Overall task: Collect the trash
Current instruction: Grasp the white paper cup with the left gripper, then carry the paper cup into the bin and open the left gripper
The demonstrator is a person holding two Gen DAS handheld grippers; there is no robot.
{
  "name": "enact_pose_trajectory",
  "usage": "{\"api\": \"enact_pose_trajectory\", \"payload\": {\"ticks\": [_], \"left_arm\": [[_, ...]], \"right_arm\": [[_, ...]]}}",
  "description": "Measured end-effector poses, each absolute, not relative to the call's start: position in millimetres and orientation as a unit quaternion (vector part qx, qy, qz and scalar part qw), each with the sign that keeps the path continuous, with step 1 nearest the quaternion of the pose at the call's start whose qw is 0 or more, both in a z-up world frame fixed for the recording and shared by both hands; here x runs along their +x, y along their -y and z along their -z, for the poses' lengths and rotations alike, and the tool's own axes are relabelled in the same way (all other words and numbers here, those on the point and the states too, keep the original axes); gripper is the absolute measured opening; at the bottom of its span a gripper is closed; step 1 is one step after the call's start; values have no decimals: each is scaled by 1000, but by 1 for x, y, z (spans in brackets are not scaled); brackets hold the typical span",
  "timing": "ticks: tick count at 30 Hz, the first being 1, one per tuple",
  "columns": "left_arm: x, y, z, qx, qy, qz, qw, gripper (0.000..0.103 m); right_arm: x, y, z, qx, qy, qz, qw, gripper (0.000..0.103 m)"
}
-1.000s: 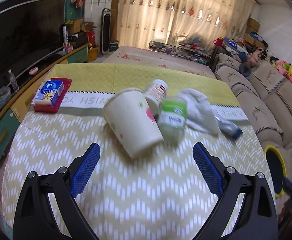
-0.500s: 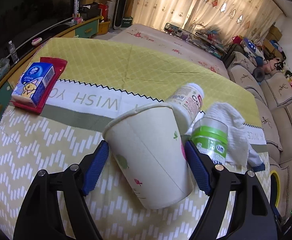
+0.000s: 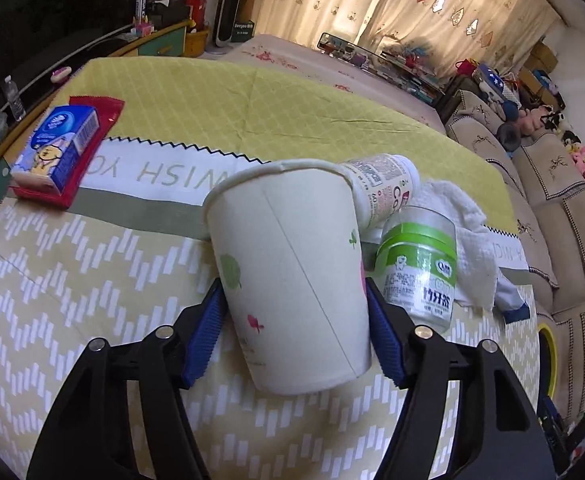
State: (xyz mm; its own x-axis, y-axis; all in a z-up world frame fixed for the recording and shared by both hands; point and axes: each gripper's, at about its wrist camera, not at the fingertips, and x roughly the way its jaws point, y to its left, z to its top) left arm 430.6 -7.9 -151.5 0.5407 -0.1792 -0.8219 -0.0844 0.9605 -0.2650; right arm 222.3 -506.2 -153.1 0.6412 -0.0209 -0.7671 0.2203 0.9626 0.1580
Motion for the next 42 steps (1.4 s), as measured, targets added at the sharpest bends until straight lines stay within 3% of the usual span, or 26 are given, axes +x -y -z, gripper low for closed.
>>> {"api": "enact_pose_trajectory", "payload": {"ticks": [14,28,42], "left_arm": [[332,41,80,-78,-410,93,904,64],[263,260,52,19,-406,327,853,65],[278,462,108,91,-457,404,788,65]], "right_arm": [[214,513,146,126,-409,70,901,81],[169,546,126,140,-376,115,909,84],[110,605,131,177,-364,180,897,85]]}}
